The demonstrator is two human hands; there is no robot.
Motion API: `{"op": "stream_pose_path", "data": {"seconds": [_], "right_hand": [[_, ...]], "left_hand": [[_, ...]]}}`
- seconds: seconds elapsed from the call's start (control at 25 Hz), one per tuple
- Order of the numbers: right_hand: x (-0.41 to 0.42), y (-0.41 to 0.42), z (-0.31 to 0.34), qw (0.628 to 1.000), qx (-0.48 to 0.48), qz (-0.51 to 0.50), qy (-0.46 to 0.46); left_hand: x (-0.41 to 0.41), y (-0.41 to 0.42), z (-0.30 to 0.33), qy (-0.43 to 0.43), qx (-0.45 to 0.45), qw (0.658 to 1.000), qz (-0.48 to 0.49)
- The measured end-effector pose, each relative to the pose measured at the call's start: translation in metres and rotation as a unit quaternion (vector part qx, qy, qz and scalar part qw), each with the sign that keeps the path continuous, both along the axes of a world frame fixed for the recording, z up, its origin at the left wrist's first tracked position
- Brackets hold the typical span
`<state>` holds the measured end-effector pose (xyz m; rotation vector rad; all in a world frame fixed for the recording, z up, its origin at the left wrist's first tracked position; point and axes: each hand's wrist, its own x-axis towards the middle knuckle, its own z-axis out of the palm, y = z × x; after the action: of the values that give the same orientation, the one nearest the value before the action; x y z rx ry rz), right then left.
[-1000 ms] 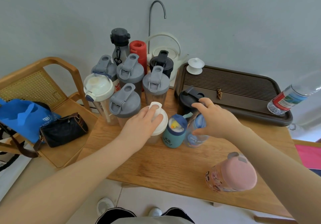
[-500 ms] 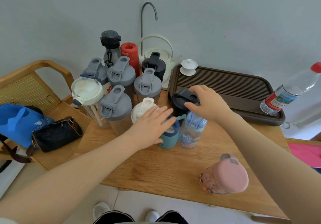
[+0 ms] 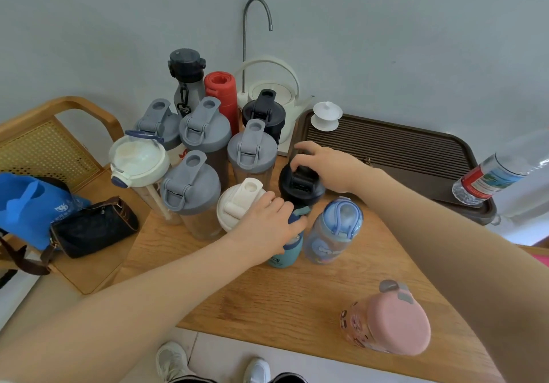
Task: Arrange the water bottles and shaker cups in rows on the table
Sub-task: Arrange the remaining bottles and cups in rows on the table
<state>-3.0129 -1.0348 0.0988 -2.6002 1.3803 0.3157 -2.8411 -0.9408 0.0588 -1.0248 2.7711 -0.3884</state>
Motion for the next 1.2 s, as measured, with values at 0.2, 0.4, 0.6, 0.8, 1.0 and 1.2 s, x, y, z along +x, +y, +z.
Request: {"op": "stream_pose_path", "data": {"seconds": [0.2,0.4,0.6,0.8,1.0,1.2], "right_hand": [[-0.002,0.026,0.015,0.961,0.039,-0.141,-0.233],[-0.029,0.089,0.024,0.979,0.134,-0.143,-0.047],[-0.013,0.116,0.004,0.983,0.088,-0.159,-0.038],[-0.008,0.136,0.003,0.98,0.09,-0.176,-0.036],[-0.045,0.168,0.034,0.957,0.142,-0.241,-0.074],[-0.058,0.224,0.019,0.959,0.167,-0.22,0.068]], "left_hand": [[0.009,-0.003,-0.001,0.042,0.056,0.998,0.002],[0.004,-0.002,-0.002,0.078,0.068,0.994,0.028],[-0.001,-0.002,-0.001,0.081,0.055,0.994,0.043],[-0.004,0.004,0.003,0.093,0.088,0.99,0.052],[-0.022,0.016,0.025,0.201,0.203,0.958,0.007],[-0.049,0.023,0.021,0.213,0.255,0.943,0.013]]}}
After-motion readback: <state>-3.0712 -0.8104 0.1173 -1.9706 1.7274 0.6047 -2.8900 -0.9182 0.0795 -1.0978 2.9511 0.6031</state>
